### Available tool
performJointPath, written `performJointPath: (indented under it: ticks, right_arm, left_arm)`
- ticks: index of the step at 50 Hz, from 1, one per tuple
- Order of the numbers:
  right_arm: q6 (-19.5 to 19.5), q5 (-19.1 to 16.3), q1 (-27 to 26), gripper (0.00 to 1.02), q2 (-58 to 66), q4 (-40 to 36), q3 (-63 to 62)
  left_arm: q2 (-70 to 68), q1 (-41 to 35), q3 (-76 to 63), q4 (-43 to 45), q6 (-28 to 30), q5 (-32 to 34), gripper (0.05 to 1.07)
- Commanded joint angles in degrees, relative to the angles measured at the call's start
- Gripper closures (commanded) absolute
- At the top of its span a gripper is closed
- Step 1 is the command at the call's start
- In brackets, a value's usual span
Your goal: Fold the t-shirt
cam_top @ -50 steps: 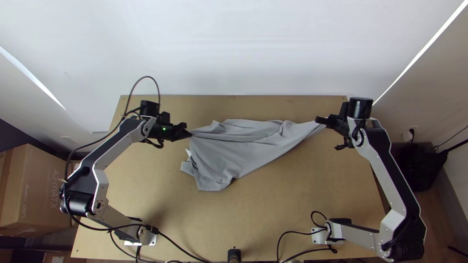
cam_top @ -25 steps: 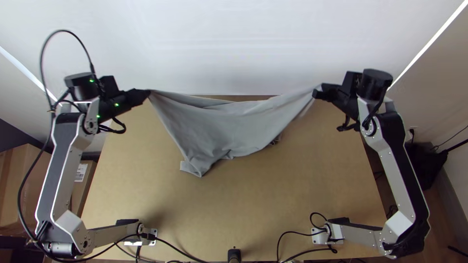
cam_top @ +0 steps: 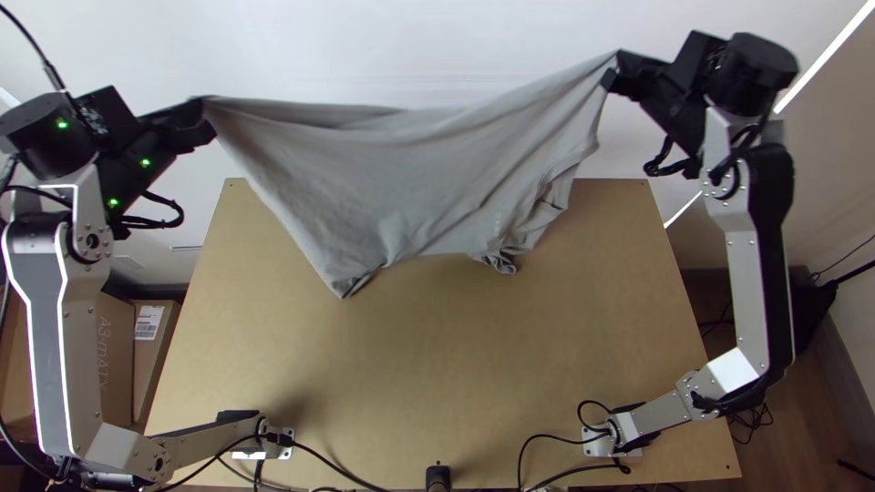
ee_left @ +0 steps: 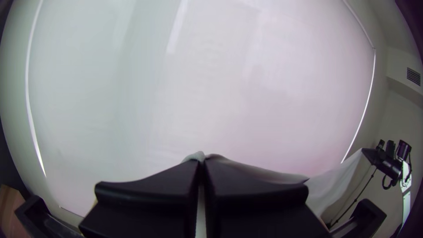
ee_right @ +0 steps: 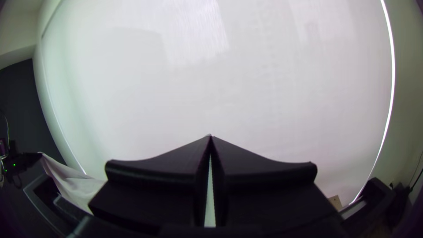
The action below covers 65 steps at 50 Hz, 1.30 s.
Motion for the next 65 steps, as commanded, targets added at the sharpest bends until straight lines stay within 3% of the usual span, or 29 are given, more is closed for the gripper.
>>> performJointPath:
  ticks: [1, 16, 22, 30, 44, 53, 63, 65]
  right_arm:
    - [1.7, 0.3, -0.4, 1.0, -4.8, 3.3, 3.7]
    - [2.9, 0.1, 2.1, 1.0, -23.3, 4.5, -1.2]
    - [5.0, 0.2, 9.5, 1.0, -32.0, 3.5, -4.5]
    - [8.1, -1.2, 8.1, 1.0, -38.3, -0.7, -4.5]
    - [8.2, -1.3, 8.1, 1.0, -39.8, -3.9, -4.9]
    - [9.2, -1.3, 9.2, 1.0, -42.2, -3.0, -21.4]
    - [9.2, -1.3, 9.7, 1.0, -49.1, 5.3, -51.5]
    - [9.2, -1.3, 9.5, 1.0, -49.7, 6.8, -56.5]
  left_arm:
    - [-3.5, 0.4, 6.0, 0.2, 1.8, -3.1, 1.05]
    - [-13.6, 0.6, 12.2, 0.0, 3.2, -11.0, 1.05]
    - [-18.7, 1.2, 12.0, -0.1, 3.4, -12.2, 1.05]
    - [-24.2, 2.1, 11.6, -0.9, 2.9, -12.3, 1.05]
    - [-26.5, 2.3, 11.1, -4.3, 1.5, -11.9, 1.05]
    - [-30.6, 2.2, -2.9, -7.0, -2.9, -6.9, 1.05]
    - [-38.4, 0.5, -30.5, -11.9, -6.9, 5.5, 1.05]
    - [-40.0, 0.4, -35.7, -11.5, -6.6, 5.5, 1.05]
